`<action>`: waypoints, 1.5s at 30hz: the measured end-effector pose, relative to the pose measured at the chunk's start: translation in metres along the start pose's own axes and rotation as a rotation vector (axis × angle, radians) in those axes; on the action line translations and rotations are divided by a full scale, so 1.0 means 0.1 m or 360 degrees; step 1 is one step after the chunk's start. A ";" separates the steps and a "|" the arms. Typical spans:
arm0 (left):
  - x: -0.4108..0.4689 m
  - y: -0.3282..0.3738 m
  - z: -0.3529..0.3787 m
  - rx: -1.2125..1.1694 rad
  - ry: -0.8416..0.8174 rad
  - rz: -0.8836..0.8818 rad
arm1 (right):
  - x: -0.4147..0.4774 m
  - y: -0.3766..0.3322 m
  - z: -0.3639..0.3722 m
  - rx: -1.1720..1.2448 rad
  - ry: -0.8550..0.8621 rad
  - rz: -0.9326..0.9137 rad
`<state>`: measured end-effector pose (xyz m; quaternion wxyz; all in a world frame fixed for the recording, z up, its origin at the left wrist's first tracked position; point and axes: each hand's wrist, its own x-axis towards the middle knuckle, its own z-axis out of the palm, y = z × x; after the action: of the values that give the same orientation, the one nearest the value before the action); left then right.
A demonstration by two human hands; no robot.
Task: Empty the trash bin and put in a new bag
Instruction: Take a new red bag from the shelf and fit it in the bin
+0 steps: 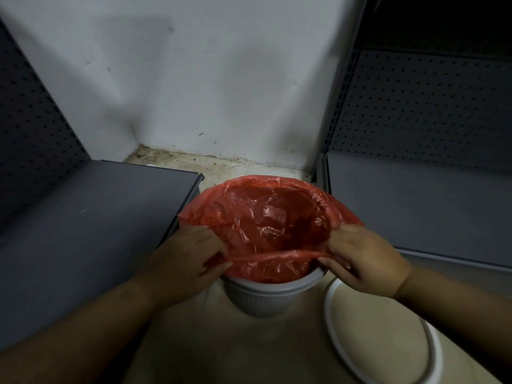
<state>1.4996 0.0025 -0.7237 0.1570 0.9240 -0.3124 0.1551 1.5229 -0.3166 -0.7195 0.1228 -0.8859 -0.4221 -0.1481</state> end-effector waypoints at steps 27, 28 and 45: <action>0.26 0.37 0.54 -0.1068 0.0455 -0.1662 | 0.41 -0.39 0.50 0.0847 0.0426 0.1760; 0.28 0.34 0.53 -0.1142 0.0497 -0.1683 | 0.43 -0.37 0.50 0.0934 0.0501 0.1791; 0.94 -0.13 0.39 -0.0071 -0.0020 -0.0952 | 0.93 0.34 0.34 0.0317 -0.0109 0.1467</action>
<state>1.5863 -0.0521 -0.7255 0.2141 0.9722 -0.0305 0.0894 1.6104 -0.2595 -0.7197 0.2461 -0.9692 -0.0009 -0.0077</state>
